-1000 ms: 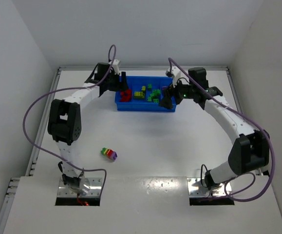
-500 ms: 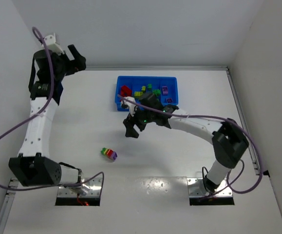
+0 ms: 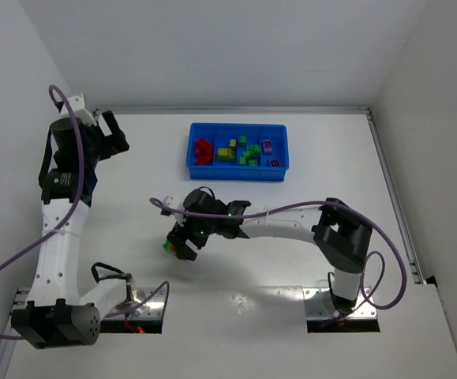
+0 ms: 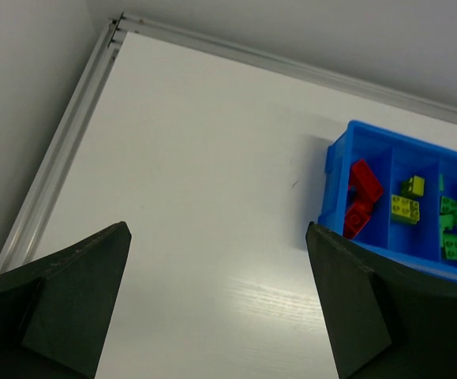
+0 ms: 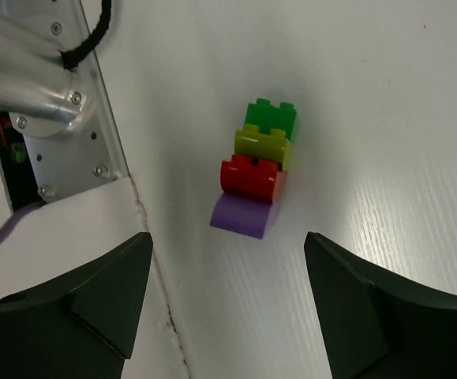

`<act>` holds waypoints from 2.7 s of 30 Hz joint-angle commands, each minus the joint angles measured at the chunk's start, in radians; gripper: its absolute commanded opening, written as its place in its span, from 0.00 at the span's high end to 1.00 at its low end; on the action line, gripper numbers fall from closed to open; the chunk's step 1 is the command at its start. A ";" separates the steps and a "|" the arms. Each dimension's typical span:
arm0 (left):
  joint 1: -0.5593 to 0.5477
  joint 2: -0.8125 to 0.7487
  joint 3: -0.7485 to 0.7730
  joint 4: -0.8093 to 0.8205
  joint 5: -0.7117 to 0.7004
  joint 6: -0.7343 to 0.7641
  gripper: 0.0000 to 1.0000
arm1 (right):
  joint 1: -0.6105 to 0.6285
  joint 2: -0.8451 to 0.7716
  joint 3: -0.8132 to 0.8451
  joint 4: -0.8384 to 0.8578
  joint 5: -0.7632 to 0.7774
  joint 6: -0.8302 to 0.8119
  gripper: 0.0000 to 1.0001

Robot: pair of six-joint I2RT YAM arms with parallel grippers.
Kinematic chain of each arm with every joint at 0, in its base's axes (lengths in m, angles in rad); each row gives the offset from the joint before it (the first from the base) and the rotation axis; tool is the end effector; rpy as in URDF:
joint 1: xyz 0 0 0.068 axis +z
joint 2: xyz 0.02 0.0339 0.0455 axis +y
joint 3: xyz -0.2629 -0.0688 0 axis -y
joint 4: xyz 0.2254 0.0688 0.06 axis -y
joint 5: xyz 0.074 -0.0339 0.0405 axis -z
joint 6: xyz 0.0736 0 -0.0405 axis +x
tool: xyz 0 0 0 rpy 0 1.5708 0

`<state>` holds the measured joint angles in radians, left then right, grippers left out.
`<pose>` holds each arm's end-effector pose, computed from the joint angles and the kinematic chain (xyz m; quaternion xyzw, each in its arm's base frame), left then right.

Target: Sort the legos into containers by color

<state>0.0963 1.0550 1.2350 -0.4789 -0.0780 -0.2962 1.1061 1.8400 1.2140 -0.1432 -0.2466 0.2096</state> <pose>0.2405 0.0290 0.3982 -0.1795 0.7840 -0.0280 0.5937 0.1687 0.3765 0.1824 -0.4393 0.8027 0.3263 0.2371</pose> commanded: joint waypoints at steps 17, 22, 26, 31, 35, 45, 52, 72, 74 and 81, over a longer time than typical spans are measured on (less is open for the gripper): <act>0.011 -0.121 -0.080 -0.017 -0.016 0.051 0.00 | 0.057 0.248 0.212 -0.061 0.202 0.106 0.26; 0.011 -0.121 -0.107 0.006 0.020 0.094 0.00 | 0.046 0.251 0.164 -0.064 0.193 0.047 0.64; 0.011 -0.110 -0.146 0.028 0.133 0.143 0.00 | 0.023 0.133 0.004 0.016 0.193 -0.033 1.00; 0.011 -0.087 -0.226 0.054 0.363 0.154 0.04 | -0.047 -0.150 -0.174 0.112 0.194 -0.162 1.00; 0.011 -0.015 -0.296 0.143 0.746 0.092 0.10 | -0.133 -0.329 -0.280 0.171 0.159 -0.288 1.00; -0.145 0.327 -0.174 0.286 1.339 0.106 0.12 | -0.330 -0.513 -0.265 0.025 -0.273 -0.379 1.00; -0.179 0.508 0.010 0.177 1.504 0.322 0.15 | -0.459 -0.409 -0.087 -0.176 -0.568 -0.319 1.00; -0.326 0.557 0.067 0.122 1.448 0.457 0.19 | -0.674 -0.159 0.102 -0.078 -0.980 -0.041 1.00; -0.326 0.557 0.077 0.122 1.448 0.457 0.19 | -0.683 -0.150 0.102 -0.078 -0.981 -0.041 1.00; -0.345 0.577 0.115 0.122 1.492 0.428 0.19 | -0.683 -0.150 0.093 -0.059 -0.990 -0.041 1.00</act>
<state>-0.2031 1.6363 1.3033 -0.3782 1.3495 0.1215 0.4084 1.6939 1.2610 -0.2855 -1.2072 0.1638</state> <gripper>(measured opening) 0.810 0.372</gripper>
